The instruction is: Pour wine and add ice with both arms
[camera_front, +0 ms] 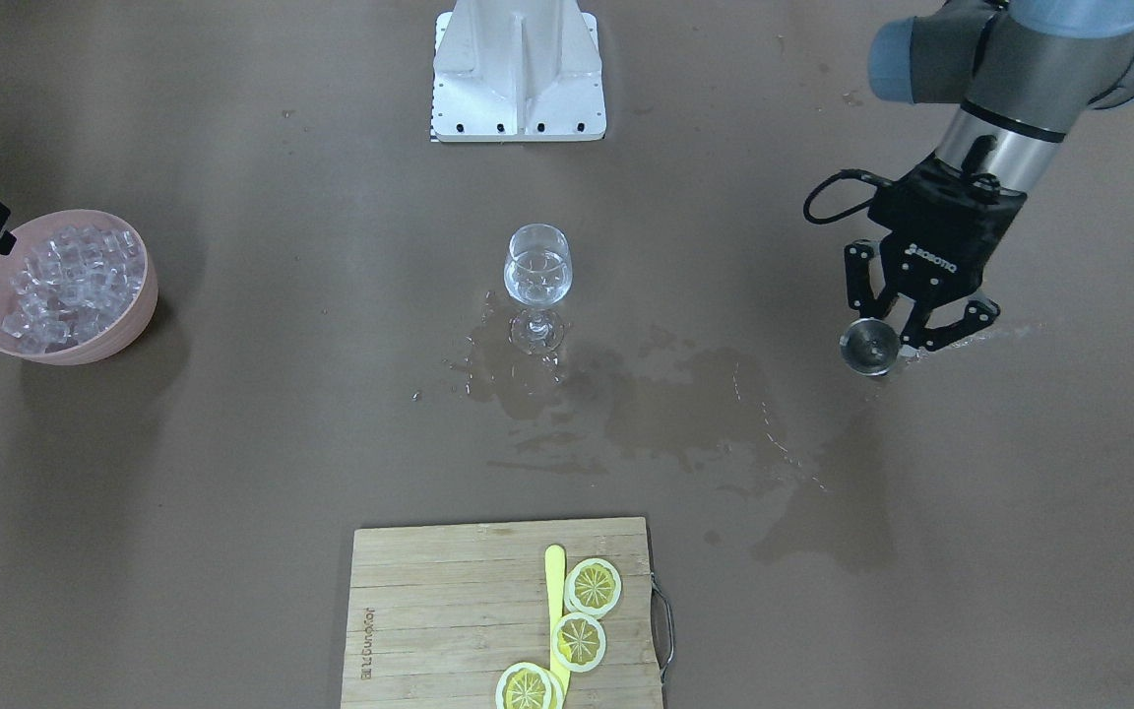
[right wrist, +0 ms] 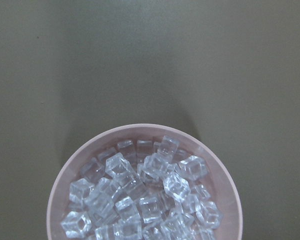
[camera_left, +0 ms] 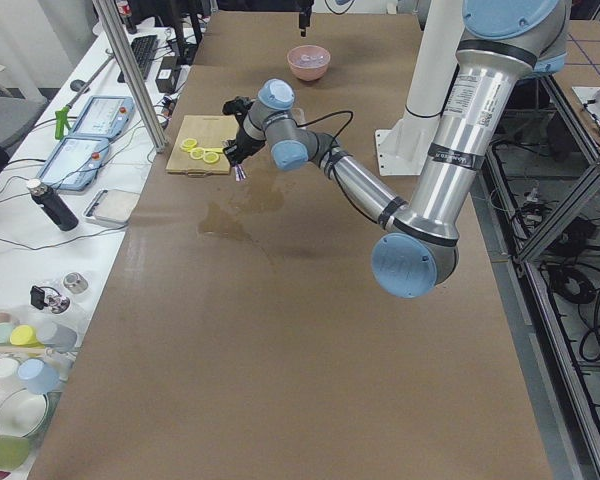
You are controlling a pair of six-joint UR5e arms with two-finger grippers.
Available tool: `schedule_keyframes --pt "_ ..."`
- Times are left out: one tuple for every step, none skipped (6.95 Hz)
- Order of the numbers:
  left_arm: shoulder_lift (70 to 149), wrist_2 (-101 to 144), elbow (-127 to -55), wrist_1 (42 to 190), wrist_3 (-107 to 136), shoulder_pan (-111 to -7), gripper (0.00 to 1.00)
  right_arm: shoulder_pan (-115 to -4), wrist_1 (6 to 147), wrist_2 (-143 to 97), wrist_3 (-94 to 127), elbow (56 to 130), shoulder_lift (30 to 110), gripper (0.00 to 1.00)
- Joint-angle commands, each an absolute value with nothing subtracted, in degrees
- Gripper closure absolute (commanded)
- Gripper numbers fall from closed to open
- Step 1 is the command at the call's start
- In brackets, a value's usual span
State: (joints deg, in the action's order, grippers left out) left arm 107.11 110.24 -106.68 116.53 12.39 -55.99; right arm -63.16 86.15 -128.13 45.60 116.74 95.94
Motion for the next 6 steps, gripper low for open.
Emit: schedule_keyframes --pt "103.55 112.76 -103.81 120.21 20.27 -59.32 1.00 -59.08 76.22 -126.31 51.57 109.97 94.15 0.00" --pt "102.23 112.76 -101.28 124.93 23.61 -60.11 1.00 -58.80 76.03 -125.95 52.37 110.04 94.22 0.00" --pt "100.13 112.33 -99.77 127.50 27.91 -60.55 1.00 -57.67 76.03 -125.43 53.51 109.87 94.65 0.01" --pt "99.15 112.24 -97.23 130.05 28.82 -61.95 1.00 -56.96 76.11 -124.46 54.05 109.78 95.18 0.02" --pt "98.88 112.15 -95.03 132.17 31.00 -64.23 1.00 -55.91 76.11 -124.37 55.27 109.17 95.45 0.02" --pt "96.61 112.06 -92.31 134.97 31.37 -67.12 1.00 -55.03 75.94 -124.45 57.81 109.33 95.54 0.02"
